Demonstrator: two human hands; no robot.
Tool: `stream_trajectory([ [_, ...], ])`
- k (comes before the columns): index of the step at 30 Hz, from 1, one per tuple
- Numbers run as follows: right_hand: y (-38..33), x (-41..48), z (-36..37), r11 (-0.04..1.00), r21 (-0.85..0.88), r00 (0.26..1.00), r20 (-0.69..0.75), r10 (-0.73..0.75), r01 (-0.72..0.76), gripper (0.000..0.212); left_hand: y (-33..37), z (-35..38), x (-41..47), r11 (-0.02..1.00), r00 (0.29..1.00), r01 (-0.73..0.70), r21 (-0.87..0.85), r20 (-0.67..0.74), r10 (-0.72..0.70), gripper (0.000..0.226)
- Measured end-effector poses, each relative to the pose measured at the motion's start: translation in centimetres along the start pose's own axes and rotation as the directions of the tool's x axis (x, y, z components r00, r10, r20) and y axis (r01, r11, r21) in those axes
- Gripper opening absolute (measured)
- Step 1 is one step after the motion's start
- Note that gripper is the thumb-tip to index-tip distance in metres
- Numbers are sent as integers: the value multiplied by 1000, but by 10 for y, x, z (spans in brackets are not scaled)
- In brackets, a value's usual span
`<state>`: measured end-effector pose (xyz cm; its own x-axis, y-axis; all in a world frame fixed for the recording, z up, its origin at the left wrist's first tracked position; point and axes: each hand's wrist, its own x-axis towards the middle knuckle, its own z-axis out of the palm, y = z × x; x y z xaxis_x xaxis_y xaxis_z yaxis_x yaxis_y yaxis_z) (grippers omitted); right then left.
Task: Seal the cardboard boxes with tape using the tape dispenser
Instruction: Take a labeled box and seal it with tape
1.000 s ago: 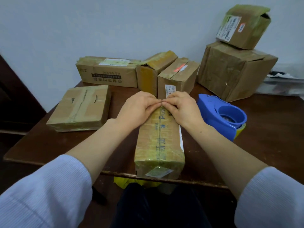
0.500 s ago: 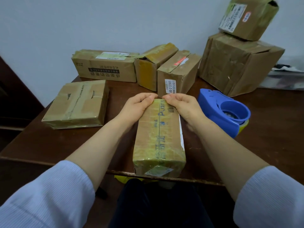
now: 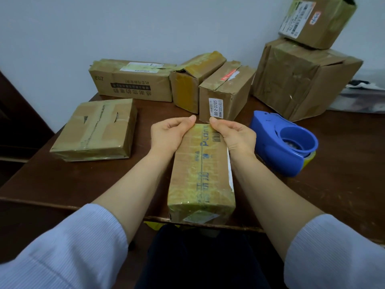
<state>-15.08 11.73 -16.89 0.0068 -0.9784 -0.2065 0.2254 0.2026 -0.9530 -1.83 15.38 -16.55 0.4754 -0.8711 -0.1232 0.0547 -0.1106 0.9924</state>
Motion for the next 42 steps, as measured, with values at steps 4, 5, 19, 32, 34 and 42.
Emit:
stream_trajectory([
  [4, 2, 3, -2, 998, -62, 999, 42, 5, -2, 21, -1, -3, 3, 994, 999, 11, 106, 38, -15, 25],
  [5, 1, 5, -1, 994, -107, 999, 39, -13, 17, 18, -1, -3, 5, 986, 999, -18, 167, 35, 13, 27],
  [19, -14, 4, -1, 795, -536, 958, 187, -216, 284, 32, 7, -2, 2, 949, 986, -163, 271, 73, 148, 21],
  [32, -69, -74, -8, -222, -823, 825, 423, 375, 523, 116, 28, -28, -12, 350, 939, -81, 933, -46, 342, 34],
  [34, -67, -63, -7, -201, -785, 791, 502, 350, 586, 105, 36, -33, -15, 217, 951, -28, 976, -41, 306, 31],
  [42, -64, -37, -24, 217, -732, 759, 647, -74, 646, 52, 52, -13, -21, 118, 807, -591, 798, 582, 101, 61],
])
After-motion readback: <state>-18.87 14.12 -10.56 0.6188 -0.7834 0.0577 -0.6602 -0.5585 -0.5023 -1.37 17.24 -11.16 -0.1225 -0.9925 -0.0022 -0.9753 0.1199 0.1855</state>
